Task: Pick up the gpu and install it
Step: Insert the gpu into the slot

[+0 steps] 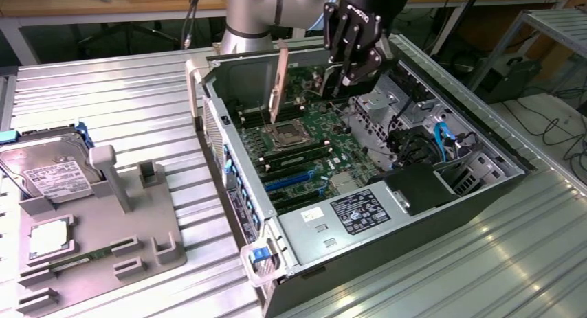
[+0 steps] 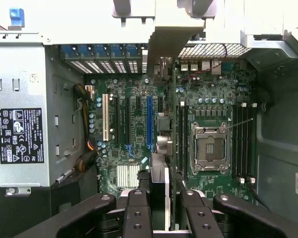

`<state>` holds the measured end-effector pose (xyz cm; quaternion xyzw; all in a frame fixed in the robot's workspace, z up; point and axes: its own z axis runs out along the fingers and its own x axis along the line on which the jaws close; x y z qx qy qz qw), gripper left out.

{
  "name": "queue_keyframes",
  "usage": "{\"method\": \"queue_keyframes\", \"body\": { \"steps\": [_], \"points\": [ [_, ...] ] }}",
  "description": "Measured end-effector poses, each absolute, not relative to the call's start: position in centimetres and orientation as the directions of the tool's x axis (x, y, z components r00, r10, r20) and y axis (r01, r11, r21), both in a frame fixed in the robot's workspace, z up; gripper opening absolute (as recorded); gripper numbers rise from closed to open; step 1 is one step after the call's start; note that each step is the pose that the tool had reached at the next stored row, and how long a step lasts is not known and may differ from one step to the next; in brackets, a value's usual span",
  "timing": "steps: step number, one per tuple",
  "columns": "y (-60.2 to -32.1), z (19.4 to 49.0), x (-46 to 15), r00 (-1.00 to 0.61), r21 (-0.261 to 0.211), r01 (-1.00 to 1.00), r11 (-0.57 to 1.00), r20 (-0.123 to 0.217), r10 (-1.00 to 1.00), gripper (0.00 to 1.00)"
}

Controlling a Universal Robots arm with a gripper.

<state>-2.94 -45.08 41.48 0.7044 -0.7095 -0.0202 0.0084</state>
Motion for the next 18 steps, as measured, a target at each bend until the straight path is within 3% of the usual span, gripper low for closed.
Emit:
{"method": "queue_keyframes", "body": {
  "steps": [18],
  "points": [
    [-45.1,40.2,-2.9,-0.007,0.031,-0.999,0.007,-0.016,-1.000,0.28]
  ]
}}
